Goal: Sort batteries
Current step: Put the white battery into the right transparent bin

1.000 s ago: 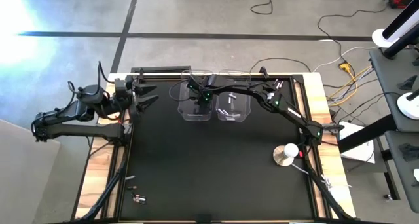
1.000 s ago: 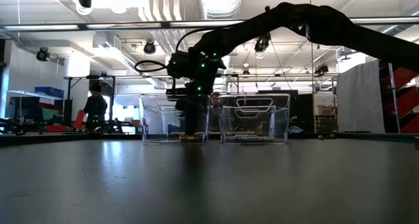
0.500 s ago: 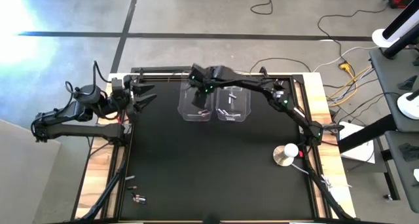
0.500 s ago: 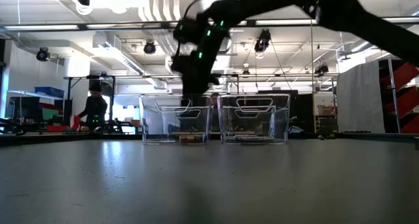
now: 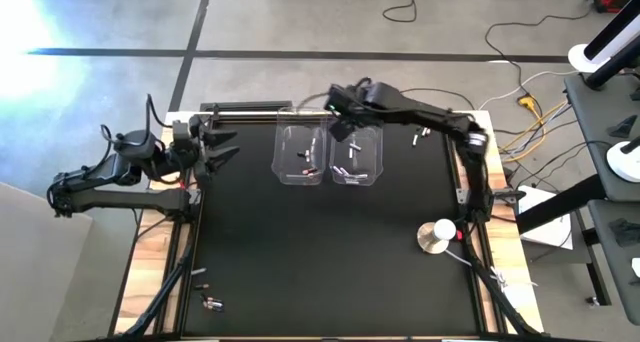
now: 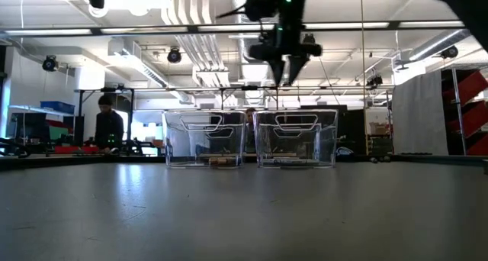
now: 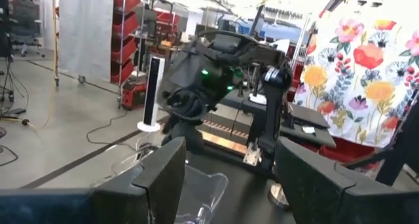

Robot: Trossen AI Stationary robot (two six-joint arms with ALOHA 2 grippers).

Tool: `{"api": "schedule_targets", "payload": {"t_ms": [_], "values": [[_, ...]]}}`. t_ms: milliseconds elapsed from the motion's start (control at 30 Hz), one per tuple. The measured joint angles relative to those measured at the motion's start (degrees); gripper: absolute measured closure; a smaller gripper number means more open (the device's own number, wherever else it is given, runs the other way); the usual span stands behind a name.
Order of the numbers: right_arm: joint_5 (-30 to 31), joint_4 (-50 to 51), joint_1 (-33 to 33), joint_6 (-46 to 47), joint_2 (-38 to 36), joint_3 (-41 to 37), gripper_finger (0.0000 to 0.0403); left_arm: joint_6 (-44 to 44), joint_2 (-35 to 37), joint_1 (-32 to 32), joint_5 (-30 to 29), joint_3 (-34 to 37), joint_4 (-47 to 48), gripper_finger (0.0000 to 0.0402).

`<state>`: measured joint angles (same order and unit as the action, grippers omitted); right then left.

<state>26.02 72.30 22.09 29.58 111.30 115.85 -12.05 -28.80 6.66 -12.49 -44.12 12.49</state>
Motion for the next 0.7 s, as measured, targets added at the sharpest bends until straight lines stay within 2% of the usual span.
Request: {"api": "schedule_targets", "payload": {"t_ms": [133,333,433,500,600,700], "values": [[3.86,-3.63,0.35,12.8,-9.88,-15.31,0.0225,0.0,0.01,0.0,0.88,0.0,2.12,0.0189],[6.48,-8.18,3.94,28.8,-25.94,-36.42,0.0243,2.03,-0.6,0.0,1.05,0.0,1.94,0.0189],[3.24,-8.5,7.64,35.76,-31.38,-46.09,0.0252,3.02,-1.75,0.02,0.88,0.02,0.16,0.0189],[-0.37,-10.9,10.7,36.66,-33.61,-51.64,0.0258,3.05,-2.66,0.04,0.52,0.02,-1.86,0.0189],[-6.01,-18.54,15.04,36.51,-34.75,-59.07,0.0263,4.15,-4.76,0.06,0.39,0.0,-5.03,0.0189],[-8.88,-26.07,19.01,36.46,-34.22,-64.38,0.0263,4.47,-7.47,0.11,0.37,0.01,-8.32,0.0189]]}}
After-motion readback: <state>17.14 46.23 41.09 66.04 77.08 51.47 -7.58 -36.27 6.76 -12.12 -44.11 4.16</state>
